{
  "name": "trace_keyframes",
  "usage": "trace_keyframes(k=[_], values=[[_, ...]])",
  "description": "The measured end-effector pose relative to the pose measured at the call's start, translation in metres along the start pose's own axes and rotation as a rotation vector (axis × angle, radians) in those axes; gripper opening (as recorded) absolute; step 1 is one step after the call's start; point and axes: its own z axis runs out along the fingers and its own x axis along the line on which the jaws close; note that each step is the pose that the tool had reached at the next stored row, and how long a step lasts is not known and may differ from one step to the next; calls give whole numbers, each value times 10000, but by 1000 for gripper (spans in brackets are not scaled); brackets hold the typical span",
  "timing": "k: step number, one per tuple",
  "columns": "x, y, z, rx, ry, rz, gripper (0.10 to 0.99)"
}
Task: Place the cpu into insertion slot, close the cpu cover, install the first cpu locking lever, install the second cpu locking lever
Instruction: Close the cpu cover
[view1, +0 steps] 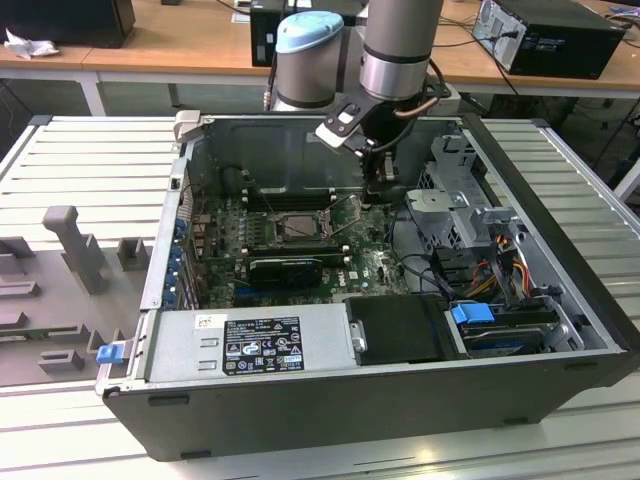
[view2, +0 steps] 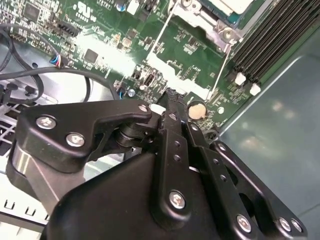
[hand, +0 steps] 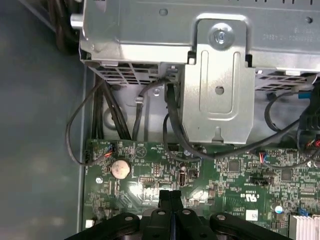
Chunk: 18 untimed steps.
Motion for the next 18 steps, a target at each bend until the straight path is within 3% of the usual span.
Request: trace_keyframes(k=[3, 8, 12, 16, 18], values=[[-1, 42, 24, 32, 3, 2, 106], [-2, 47, 93, 94, 4, 3, 106], [-1, 39, 93, 309, 13, 6, 106], [3, -79, 74, 317, 13, 2, 106], [7, -182, 72, 318, 13, 2, 106]])
